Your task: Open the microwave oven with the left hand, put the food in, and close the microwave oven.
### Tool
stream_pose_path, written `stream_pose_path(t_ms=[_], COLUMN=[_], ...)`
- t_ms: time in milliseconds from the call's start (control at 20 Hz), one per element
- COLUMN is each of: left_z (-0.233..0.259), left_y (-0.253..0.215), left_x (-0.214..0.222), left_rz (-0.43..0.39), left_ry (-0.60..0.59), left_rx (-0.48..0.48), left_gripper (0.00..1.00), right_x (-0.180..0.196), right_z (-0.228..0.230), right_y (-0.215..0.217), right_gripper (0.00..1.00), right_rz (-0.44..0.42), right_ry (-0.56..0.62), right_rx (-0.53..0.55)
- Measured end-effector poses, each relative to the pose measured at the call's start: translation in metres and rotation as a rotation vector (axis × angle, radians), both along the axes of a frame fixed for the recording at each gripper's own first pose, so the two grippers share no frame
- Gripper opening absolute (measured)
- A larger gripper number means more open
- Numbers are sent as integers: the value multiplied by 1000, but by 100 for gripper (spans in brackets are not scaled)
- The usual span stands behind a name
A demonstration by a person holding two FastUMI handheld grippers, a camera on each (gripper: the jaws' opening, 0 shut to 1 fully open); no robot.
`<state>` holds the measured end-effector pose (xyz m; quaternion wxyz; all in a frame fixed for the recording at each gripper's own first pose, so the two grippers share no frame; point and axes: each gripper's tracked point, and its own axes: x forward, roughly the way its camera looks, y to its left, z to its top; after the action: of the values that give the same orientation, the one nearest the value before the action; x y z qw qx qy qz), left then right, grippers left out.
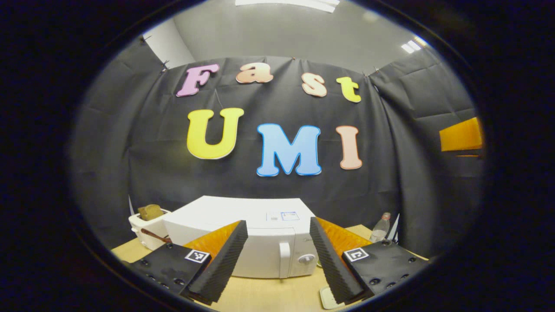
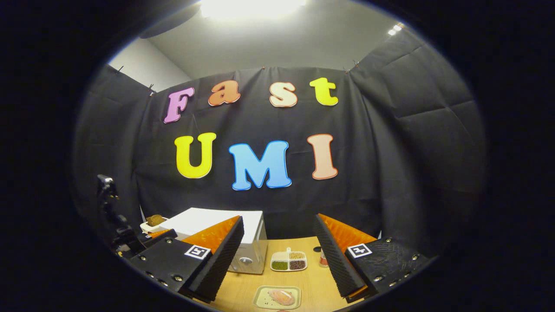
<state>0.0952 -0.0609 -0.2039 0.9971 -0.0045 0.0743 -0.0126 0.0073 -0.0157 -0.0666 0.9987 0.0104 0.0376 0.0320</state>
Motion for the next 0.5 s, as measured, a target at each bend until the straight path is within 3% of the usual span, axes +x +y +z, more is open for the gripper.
stream_pose_path(t_ms=[300,500], left_z=[-108,-154], left_y=[-1,-1], left_x=[41,59], left_rz=[8,15], left_ry=[126,202], left_rx=[8,5], left_gripper=[95,89], right_x=[-19,-22], right_z=[-36,-33], right_y=[-6,-16], right_gripper=[99,99], right_rz=[-24,-41], right_ry=[97,102], right_rx=[-40,-64])
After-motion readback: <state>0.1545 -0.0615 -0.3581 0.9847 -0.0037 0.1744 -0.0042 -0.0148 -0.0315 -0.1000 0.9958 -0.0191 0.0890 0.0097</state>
